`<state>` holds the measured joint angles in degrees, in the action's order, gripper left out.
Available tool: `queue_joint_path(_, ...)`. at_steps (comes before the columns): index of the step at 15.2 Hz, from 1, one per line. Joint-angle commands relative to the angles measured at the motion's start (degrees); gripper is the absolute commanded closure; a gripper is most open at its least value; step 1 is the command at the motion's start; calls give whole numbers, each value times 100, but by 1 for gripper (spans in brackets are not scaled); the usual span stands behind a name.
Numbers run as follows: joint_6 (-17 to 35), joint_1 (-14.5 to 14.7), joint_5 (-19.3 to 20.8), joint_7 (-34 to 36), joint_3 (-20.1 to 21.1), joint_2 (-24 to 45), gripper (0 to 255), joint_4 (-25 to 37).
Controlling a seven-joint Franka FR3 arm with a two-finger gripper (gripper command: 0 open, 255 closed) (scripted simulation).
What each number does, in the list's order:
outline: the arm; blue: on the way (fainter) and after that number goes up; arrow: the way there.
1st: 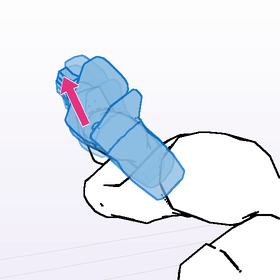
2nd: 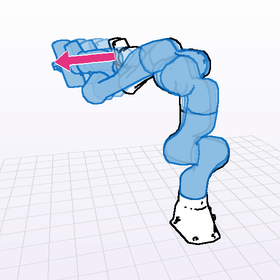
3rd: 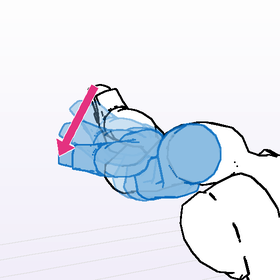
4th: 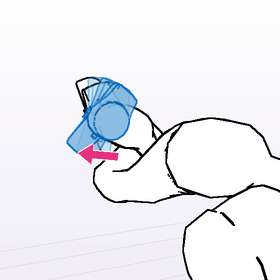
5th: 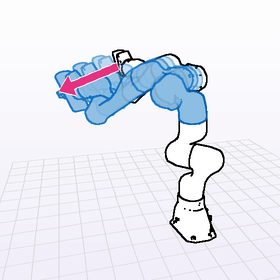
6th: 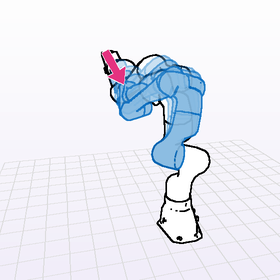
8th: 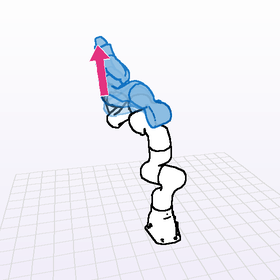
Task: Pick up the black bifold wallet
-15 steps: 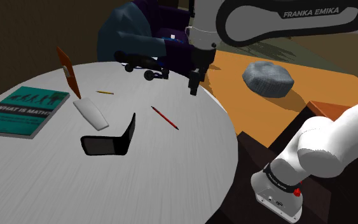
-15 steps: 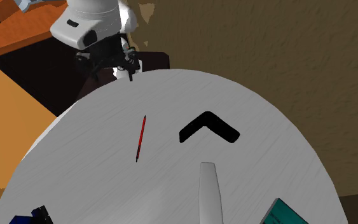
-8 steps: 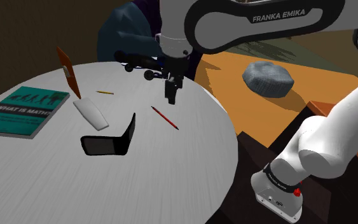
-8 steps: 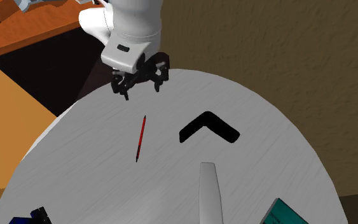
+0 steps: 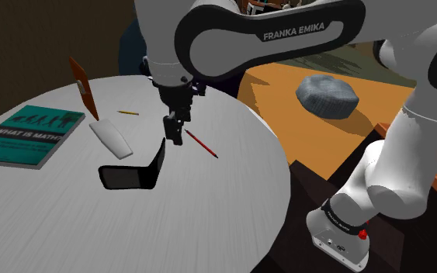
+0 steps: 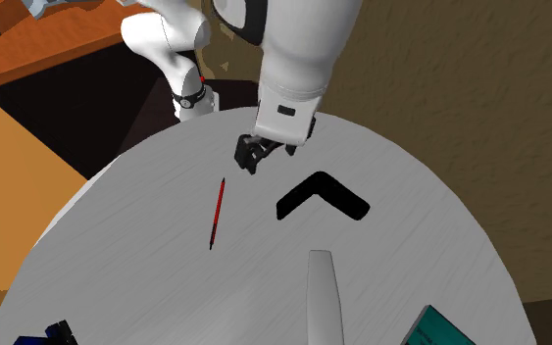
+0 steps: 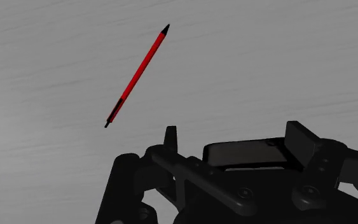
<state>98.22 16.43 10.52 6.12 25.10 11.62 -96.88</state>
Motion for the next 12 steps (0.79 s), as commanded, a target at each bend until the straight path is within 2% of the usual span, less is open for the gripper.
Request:
queue_joint_path(1,-96,176,152,41,78,421,0,412)
queue_joint_path(9,-797,1168,746,63,232,2170,0,2493)
queue_joint_path(12,-675,1185,764,77,219,2229,0,2418)
